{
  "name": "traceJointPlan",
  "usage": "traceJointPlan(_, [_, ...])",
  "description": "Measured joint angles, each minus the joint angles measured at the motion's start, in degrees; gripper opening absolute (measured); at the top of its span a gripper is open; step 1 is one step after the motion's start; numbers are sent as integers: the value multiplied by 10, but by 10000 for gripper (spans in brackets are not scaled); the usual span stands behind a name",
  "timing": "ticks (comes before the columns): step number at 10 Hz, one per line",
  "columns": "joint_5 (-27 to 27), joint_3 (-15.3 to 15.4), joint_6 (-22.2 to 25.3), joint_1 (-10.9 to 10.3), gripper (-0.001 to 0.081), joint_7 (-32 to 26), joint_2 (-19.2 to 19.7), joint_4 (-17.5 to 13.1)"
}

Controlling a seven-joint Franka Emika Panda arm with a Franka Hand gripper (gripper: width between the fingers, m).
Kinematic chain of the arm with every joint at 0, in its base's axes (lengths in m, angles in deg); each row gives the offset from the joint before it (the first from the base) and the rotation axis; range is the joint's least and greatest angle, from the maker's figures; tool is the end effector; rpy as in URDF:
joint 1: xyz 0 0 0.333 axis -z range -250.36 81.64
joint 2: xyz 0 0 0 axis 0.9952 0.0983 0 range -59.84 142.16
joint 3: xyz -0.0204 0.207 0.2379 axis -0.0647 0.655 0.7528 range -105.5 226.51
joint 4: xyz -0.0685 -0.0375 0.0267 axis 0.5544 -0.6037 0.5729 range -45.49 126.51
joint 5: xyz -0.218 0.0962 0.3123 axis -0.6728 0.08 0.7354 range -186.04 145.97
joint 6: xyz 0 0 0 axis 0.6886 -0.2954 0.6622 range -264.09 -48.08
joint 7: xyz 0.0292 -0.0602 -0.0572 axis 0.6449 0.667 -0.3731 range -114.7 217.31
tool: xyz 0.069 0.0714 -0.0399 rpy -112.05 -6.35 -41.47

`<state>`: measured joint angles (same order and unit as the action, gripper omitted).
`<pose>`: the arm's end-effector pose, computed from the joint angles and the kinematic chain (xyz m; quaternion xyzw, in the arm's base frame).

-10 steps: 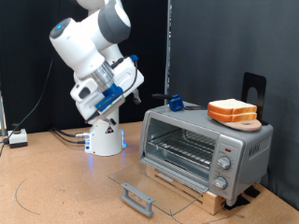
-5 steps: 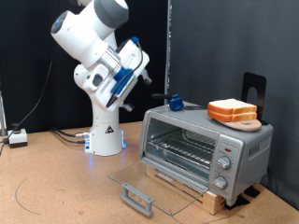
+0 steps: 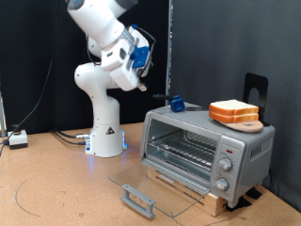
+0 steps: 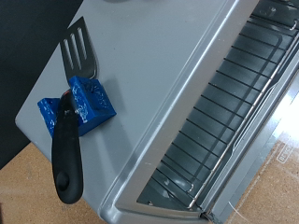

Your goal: Make a piece of toast with the oven

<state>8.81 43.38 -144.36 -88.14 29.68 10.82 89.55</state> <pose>0.3673 -0.0469 0.4877 -0.9401 -0.0415 0.0326 0.3369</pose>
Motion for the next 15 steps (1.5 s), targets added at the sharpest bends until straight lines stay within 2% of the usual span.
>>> traceJointPlan(1, [17, -3, -2, 1, 809, 9, 1, 2])
traceJointPlan(3, [51, 4, -44, -6, 809, -53, -18, 18])
traceJointPlan(5, [78, 12, -64, -17, 809, -121, -70, 42])
traceJointPlan(7, [78, 25, -60, -21, 809, -151, -119, 59])
traceJointPlan(11, [72, 59, -27, -22, 809, -161, -209, 81])
traceJointPlan(15, [55, 110, 3, -12, 809, -90, -303, 109])
